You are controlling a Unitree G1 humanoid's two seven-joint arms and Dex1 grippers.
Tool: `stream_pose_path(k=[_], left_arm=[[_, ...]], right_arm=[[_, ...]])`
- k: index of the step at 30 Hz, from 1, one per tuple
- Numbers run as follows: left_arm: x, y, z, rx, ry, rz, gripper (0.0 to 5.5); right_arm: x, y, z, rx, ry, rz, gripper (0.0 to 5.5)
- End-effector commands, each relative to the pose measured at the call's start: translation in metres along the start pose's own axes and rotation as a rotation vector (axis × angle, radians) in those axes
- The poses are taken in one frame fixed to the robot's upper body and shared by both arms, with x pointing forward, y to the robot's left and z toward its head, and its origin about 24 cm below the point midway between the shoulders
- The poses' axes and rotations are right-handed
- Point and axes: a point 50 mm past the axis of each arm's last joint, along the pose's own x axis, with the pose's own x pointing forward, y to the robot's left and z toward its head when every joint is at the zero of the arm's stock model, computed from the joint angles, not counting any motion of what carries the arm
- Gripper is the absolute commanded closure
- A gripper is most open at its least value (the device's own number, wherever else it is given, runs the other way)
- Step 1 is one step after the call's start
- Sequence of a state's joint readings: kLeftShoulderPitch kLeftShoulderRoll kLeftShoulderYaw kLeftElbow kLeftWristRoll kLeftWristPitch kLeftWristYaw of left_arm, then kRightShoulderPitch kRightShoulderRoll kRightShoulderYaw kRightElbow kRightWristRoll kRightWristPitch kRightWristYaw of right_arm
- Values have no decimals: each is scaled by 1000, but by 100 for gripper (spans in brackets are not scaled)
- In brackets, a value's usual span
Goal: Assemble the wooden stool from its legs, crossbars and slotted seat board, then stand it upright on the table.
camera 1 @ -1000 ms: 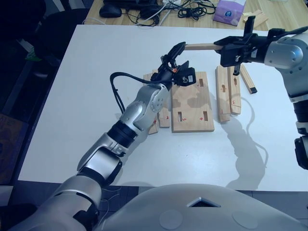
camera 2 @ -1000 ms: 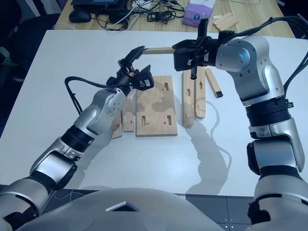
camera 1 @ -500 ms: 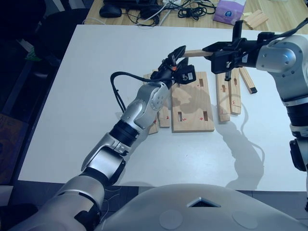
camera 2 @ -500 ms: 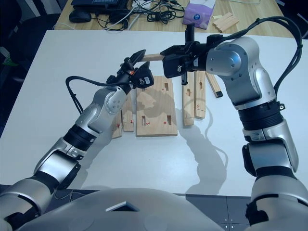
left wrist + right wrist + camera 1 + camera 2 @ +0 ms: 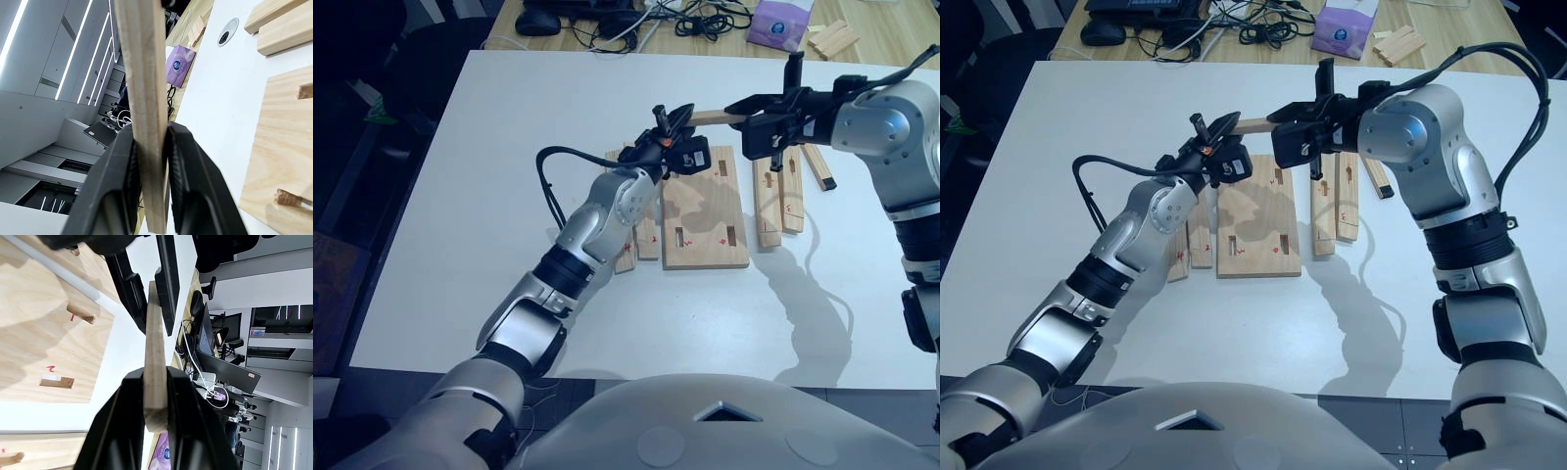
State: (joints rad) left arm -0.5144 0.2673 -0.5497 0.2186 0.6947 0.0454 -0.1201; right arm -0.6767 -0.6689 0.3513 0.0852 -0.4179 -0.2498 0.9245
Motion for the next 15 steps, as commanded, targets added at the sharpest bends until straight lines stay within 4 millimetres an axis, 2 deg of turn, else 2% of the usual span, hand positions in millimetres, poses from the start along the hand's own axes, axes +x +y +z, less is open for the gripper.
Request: stream_pose_path(k=[1, 4, 8, 15], left_arm=[[-1, -7, 8, 37, -69, -27, 486], [0, -5, 5, 45, -71, -17, 501], [0, -7, -2, 62, -58, -14, 508], [-3, -7, -15, 32, -3, 8, 509]], right_arm=[[-2, -8, 3, 23, -38, -48, 511], [-3, -6, 2, 50, -46, -51, 430], [-12, -9, -3, 128, -50, -81, 368], [-58, -16, -27, 477, -97, -272, 236]])
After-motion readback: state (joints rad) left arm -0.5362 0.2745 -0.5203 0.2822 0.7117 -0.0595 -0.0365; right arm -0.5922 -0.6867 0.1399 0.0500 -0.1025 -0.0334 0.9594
